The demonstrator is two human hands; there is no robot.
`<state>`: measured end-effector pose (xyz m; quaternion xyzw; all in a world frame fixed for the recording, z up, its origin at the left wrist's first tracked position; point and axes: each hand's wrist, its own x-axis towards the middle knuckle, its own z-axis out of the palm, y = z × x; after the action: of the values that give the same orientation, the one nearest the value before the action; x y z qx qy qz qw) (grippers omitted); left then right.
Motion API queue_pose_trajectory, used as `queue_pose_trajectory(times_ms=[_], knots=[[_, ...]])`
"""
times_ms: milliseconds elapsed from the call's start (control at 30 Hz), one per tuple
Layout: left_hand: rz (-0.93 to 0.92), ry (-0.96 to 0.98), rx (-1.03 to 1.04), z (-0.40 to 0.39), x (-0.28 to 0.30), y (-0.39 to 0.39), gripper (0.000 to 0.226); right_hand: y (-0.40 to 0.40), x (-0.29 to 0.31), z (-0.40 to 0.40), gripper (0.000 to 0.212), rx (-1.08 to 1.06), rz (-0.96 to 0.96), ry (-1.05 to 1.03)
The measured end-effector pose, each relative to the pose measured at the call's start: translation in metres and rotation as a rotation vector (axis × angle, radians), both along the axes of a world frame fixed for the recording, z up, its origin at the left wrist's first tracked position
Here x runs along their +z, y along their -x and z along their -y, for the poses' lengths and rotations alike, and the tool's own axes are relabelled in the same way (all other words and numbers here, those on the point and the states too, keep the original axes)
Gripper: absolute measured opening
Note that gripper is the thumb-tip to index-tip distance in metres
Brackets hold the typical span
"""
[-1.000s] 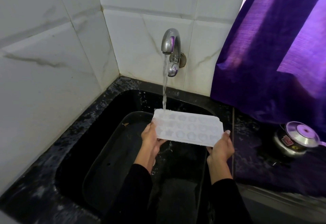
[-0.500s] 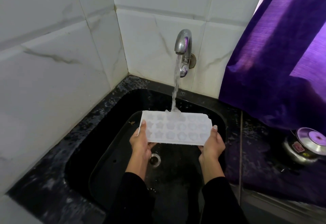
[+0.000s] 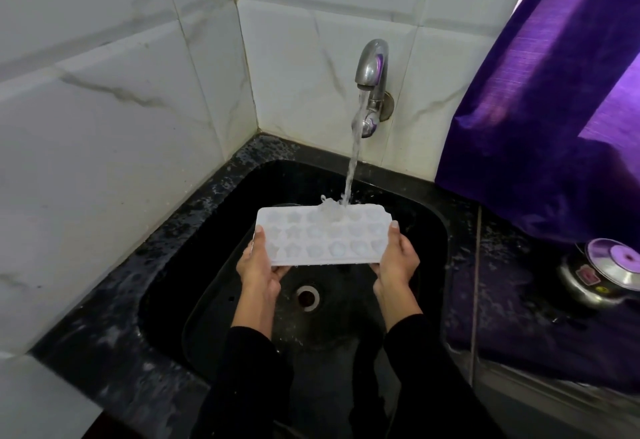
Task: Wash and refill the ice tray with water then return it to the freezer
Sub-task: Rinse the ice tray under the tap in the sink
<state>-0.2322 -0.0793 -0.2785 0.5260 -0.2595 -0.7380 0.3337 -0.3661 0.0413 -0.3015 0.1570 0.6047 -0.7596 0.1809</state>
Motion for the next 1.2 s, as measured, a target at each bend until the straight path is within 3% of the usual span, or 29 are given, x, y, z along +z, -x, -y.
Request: queue_pose_trajectory(times_ms=[400,700,933,1100,1200], knots=[[-0.008,0.017,0.076,0.02,0.002,-0.023,0.021,-0.009,-0.002,0.033,0.011,0.114,0.017,-0.026],[-0.053,0.009,0.042,0.042,0.006,-0.03,0.043,-0.004,0.014,0.06,0.004,0.159,0.007,-0.029],[-0.052,0.078,-0.001,0.047,0.013,-0.01,0.023,0.01,0.024,0.064,0.014,0.143,-0.042,-0.097],[-0.069,0.058,0.001,0.04,0.01,0.013,0.027,0.032,0.026,0.054,0.028,0.123,-0.101,-0.243],[-0.07,0.041,-0.006,0.035,0.006,0.025,0.024,0.046,0.041,0.044,0.039,0.238,-0.235,-0.576]])
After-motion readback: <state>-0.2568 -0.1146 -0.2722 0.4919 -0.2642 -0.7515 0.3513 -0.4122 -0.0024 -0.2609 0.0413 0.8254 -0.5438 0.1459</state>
